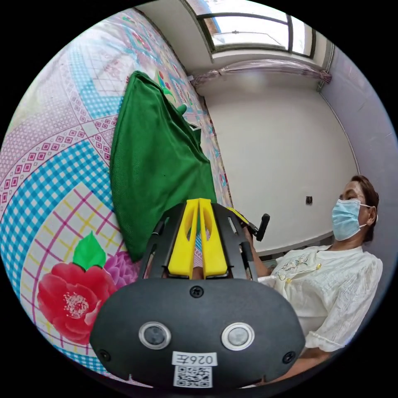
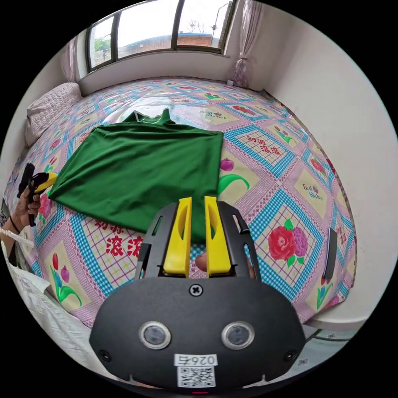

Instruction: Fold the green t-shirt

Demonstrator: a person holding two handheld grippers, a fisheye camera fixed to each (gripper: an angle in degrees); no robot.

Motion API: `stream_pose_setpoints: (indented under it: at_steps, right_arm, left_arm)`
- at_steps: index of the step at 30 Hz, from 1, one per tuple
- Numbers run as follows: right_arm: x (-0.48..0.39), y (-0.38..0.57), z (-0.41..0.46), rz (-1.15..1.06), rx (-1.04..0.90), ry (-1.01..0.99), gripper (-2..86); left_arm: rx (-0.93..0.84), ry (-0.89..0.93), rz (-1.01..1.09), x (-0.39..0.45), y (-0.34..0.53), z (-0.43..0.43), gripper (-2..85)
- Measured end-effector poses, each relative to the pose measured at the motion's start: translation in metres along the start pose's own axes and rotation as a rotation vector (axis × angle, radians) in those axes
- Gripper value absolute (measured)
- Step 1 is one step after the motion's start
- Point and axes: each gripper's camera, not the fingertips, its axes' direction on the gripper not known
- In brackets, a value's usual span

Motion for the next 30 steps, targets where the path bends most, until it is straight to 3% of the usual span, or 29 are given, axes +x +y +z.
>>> stream_pose_setpoints:
  at_steps: [4,11,21,27,30]
  right_arm:
    - [0.028,0.045,-0.005,0.151,-0.031,-0.017,3.2]
    - [0.101,0.067,0.032,0.396,-0.012,-0.268,6.0]
    - [0.143,0.068,0.069,0.473,-0.016,-0.382,5.8]
    - [0.153,0.067,0.077,0.453,-0.023,-0.44,5.6]
    - [0.151,0.065,0.085,0.433,-0.032,-0.45,1.5]
  left_arm:
    - [0.118,-0.229,0.042,0.03,0.025,-0.015,5.1]
    - [0.072,-0.677,0.027,0.036,0.055,0.005,10.7]
    - [-0.019,-0.723,0.09,0.032,0.059,0.06,13.2]
    - [-0.039,-0.749,0.087,0.026,0.061,0.081,7.2]
    - [-0.034,-0.719,0.048,0.015,0.06,0.081,4.4]
